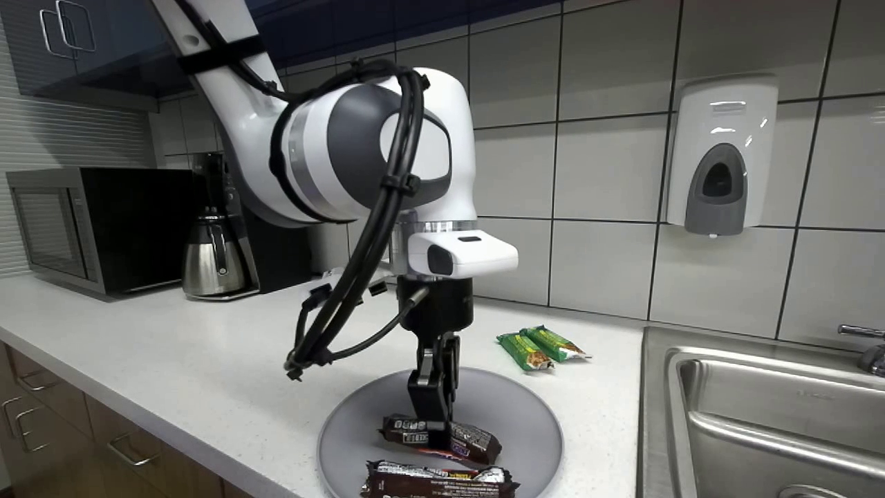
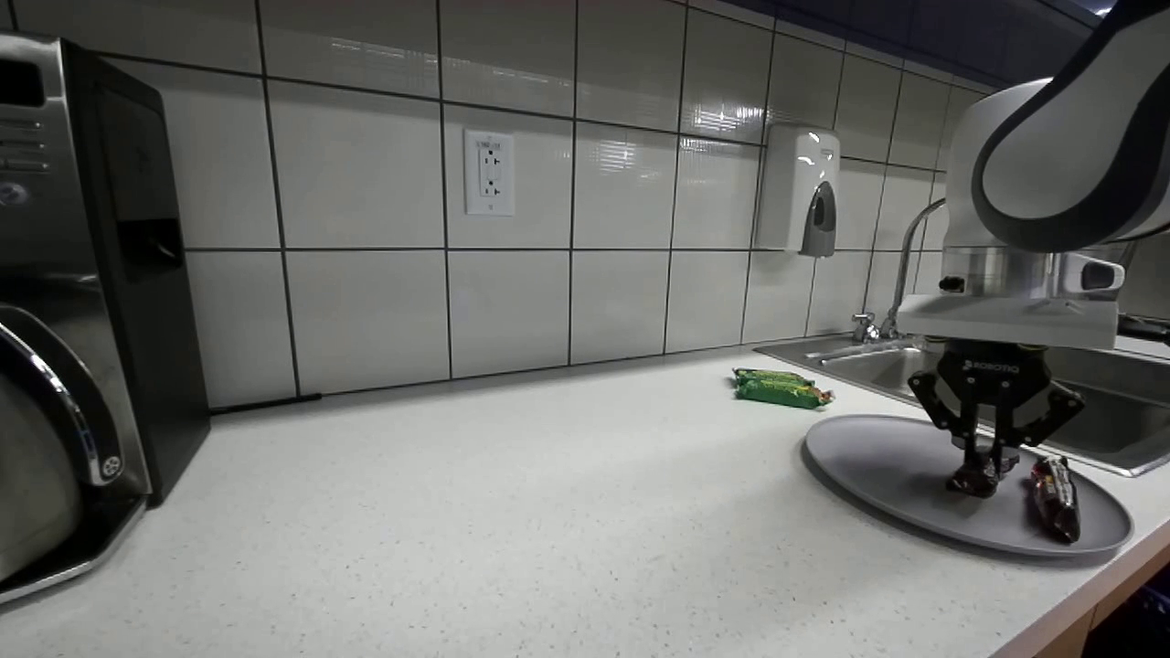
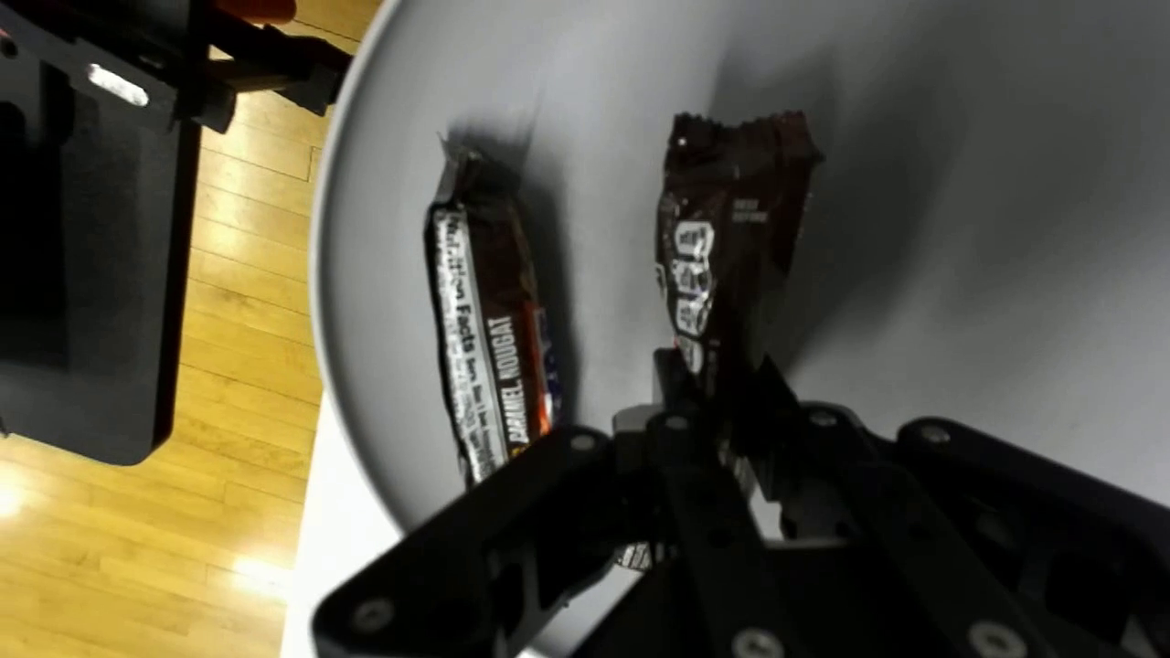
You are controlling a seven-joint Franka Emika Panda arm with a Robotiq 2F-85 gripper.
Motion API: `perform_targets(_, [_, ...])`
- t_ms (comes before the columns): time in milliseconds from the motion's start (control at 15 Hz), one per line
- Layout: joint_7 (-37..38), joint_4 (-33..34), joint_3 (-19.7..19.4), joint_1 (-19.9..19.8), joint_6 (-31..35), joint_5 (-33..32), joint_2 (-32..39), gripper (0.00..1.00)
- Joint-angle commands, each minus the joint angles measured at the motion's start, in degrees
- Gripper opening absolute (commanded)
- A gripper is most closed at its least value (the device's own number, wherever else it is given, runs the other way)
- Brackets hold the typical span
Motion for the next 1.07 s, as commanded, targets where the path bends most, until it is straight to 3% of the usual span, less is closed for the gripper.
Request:
perform_targets(0, [-2.56,-2.29,0.18,-1.31,0.48,1.41,-2.93,0.42])
perform_targets(67, [-2.73,-2.38,0.22,-1.37,0.40,1.74,-3.09,0.44])
perform_targets(600, [-2.50,-1.56,0.70,-1.34,-0.33,1.46,-4.64,0.99])
perform_targets(1000, [-4.85,1.30,1.04,-1.42,-1.68,3.59,-4.22,1.00])
